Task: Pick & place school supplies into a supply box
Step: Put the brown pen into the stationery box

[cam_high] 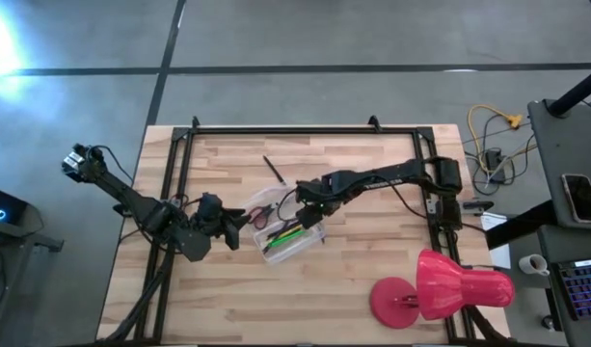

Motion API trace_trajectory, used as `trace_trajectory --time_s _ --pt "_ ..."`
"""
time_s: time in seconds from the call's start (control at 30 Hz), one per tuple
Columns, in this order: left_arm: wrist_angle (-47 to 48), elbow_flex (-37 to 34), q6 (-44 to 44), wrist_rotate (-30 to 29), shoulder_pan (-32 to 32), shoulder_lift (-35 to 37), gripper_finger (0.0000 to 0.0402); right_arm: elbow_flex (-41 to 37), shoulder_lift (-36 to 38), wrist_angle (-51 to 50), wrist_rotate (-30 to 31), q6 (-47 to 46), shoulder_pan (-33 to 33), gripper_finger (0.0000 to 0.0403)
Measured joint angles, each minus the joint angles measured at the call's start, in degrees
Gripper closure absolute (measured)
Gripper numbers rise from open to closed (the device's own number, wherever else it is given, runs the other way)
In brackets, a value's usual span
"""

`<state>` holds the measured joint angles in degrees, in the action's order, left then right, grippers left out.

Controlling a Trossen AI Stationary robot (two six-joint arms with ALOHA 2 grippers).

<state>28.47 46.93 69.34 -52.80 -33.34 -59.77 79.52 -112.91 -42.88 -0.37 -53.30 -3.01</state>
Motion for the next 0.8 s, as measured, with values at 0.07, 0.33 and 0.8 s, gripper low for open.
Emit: trace_trajectory --time_s 0.07,0.33,0.8 --pt "0.0 -0.04 0.0 0.0 0.0 0.0 0.0275 0.94 -0.34 1.7 0.0 -0.08 1.25 0.0264" --pt "0.0 -0.08 0.0 0.05 0.0 0.0 0.0275 1.08 -0.3 -3.54 5.55 -0.88 1.98 0.0264" --pt "0.03 -0.43 0.01 0.1 0.0 0.0 0.0275 0.58 -2.68 -1.28 6.36 -2.25 2.05 0.0264"
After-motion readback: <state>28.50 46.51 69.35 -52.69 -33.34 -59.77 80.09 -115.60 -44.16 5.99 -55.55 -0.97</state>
